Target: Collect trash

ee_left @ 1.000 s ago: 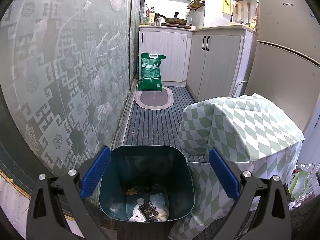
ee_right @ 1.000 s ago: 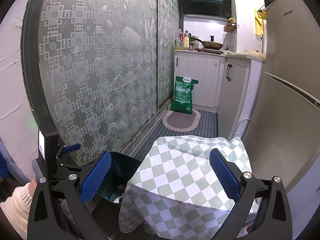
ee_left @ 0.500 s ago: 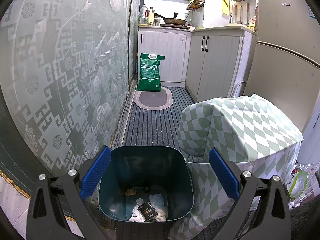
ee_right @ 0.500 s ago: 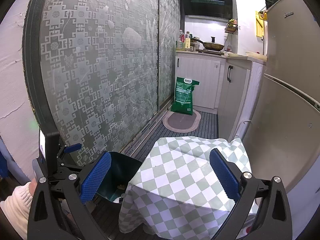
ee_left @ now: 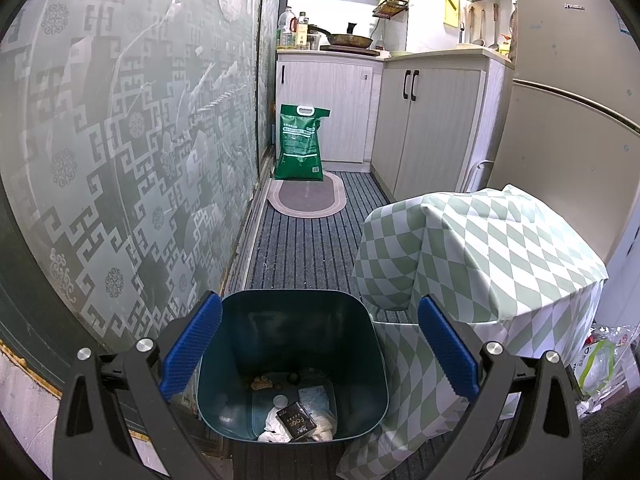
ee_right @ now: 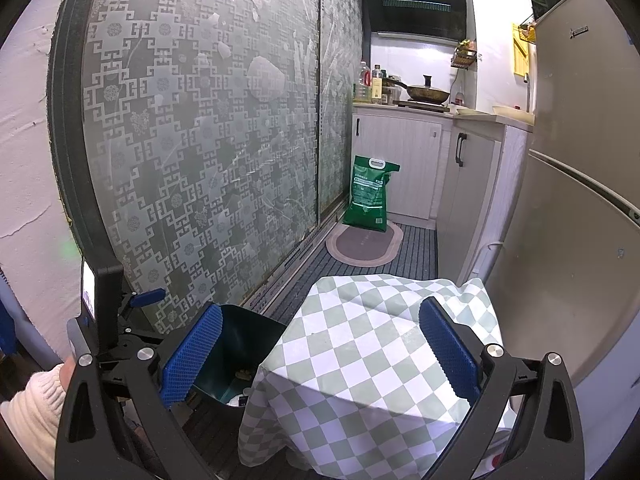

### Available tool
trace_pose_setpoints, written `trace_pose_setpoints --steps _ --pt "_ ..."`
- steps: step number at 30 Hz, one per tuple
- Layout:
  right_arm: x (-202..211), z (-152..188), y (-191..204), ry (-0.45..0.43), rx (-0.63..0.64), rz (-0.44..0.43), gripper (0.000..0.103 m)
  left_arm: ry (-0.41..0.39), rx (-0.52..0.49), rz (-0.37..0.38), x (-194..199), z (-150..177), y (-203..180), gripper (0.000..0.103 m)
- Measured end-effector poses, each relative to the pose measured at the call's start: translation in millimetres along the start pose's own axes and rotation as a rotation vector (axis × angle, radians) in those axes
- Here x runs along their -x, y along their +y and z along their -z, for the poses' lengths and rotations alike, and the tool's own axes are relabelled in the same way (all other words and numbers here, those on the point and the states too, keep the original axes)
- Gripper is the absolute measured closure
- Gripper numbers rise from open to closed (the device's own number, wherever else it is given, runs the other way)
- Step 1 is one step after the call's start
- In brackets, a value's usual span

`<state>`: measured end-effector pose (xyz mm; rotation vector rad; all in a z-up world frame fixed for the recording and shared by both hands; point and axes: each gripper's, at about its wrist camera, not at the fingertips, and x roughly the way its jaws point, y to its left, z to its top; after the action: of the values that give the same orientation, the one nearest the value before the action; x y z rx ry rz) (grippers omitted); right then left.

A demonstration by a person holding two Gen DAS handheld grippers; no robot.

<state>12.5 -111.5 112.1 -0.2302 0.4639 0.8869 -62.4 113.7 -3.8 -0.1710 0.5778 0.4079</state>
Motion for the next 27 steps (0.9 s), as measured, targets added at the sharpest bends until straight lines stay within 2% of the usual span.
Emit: trace_pose_setpoints --steps 27 --pt "1.2 -1.0 1.0 -0.002 0.002 0.000 0.003 0.006 -0.001 0.002 -2.3 3.2 3.3 0.003"
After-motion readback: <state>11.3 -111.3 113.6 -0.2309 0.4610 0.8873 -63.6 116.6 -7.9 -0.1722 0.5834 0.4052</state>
